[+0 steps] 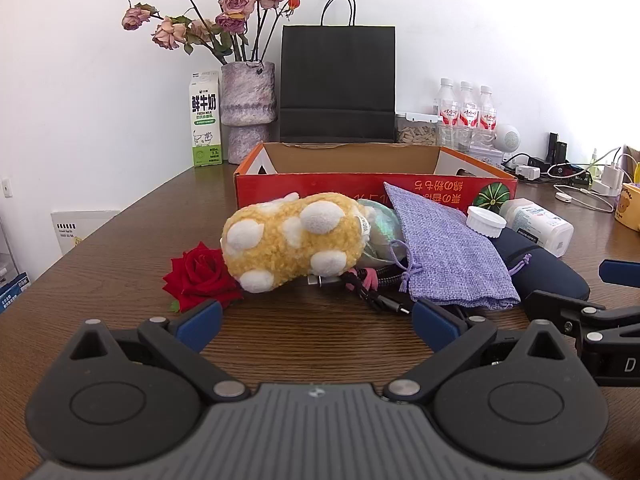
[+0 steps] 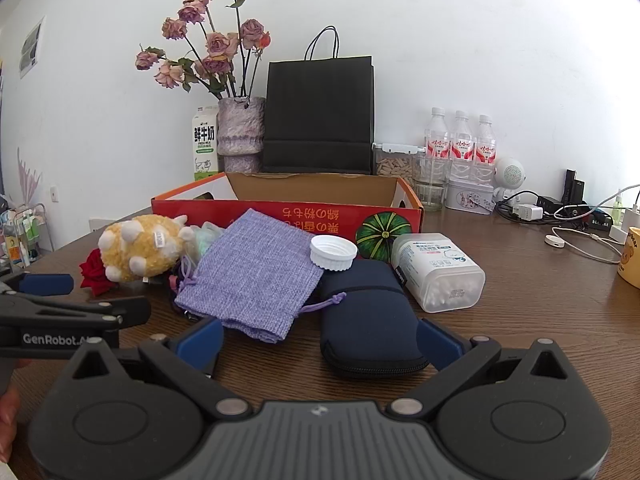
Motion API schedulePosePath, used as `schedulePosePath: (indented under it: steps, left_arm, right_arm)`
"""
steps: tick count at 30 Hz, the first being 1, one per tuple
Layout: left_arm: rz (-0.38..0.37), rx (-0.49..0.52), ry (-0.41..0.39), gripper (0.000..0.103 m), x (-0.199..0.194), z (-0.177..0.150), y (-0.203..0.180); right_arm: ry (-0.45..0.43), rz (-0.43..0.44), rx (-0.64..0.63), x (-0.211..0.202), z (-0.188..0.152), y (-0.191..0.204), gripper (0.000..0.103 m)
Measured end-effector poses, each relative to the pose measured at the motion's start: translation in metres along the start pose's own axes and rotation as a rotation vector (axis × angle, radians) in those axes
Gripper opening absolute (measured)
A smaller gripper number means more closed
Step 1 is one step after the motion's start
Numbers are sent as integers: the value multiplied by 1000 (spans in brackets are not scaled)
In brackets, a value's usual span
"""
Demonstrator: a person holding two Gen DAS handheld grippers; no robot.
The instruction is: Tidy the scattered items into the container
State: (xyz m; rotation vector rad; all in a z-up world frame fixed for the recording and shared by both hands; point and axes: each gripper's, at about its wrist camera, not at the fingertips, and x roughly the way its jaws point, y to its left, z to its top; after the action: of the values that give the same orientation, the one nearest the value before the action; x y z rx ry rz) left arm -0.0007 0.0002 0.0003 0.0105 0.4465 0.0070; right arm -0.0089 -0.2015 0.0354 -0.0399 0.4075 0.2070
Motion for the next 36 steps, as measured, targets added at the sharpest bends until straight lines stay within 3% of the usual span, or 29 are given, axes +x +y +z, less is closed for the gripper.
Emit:
schedulePosePath:
  steps: [36]
  left_arm:
    - [-1, 17, 4, 103, 2, -2, -2]
  right_arm:
    - [1, 0, -3, 0, 0, 0, 103]
